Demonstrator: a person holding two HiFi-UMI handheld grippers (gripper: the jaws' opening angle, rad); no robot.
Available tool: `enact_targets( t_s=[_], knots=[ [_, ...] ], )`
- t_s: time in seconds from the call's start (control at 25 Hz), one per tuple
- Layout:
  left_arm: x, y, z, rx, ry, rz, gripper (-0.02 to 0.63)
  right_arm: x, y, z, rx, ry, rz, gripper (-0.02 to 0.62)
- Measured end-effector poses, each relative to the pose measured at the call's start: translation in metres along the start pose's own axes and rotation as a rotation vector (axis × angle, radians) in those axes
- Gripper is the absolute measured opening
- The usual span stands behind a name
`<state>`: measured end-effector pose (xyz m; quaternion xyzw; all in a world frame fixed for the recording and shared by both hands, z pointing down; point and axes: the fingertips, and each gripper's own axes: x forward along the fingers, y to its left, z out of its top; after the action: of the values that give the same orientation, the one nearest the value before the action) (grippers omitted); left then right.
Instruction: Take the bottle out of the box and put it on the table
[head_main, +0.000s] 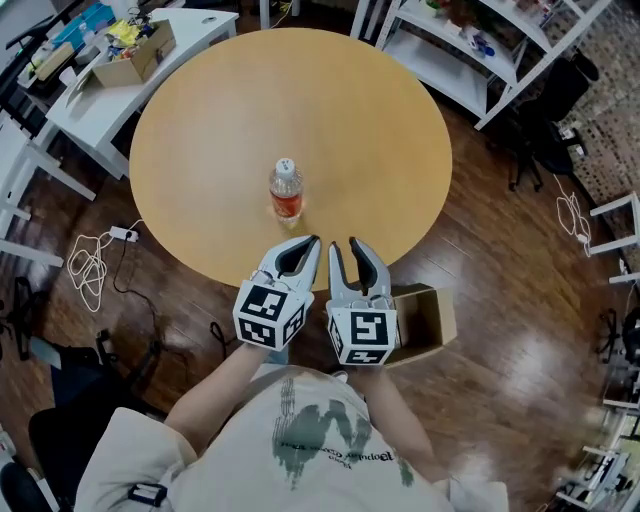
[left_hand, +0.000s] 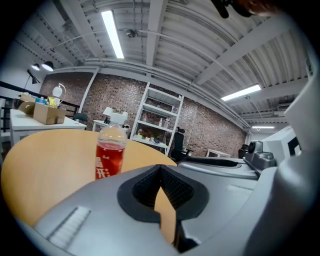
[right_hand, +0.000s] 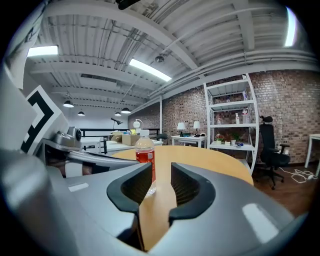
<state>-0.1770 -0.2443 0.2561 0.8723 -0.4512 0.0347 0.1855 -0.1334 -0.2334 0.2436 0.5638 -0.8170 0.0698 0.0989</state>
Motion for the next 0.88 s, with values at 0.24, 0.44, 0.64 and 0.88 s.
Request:
enact_targets(
  t_s=[0.24, 0.44, 0.64, 0.88],
  knots=[
    [0.003, -0.081, -0.011, 0.025, 0.004, -0.098, -0.003, -0.062, -0.033, 0.005, 0.015, -0.036, -0.059, 0.05],
    [-0.004, -0.138, -0.014, 0.058, -0.018, -0.136, -0.003, -0.113, -0.059, 0.003, 0.032, -0.055, -0.097, 0.011],
    [-0.019, -0.175, -0.018, 0.072, -0.042, -0.116, -0.003, -0.153, -0.069, -0.002, 0.042, -0.059, -0.076, 0.0],
    [-0.039, -0.2, -0.033, 0.077, -0.049, -0.064, -0.003, -0.184, -0.065, -0.008, 0.043, -0.068, -0.01, 0.0]
  ],
)
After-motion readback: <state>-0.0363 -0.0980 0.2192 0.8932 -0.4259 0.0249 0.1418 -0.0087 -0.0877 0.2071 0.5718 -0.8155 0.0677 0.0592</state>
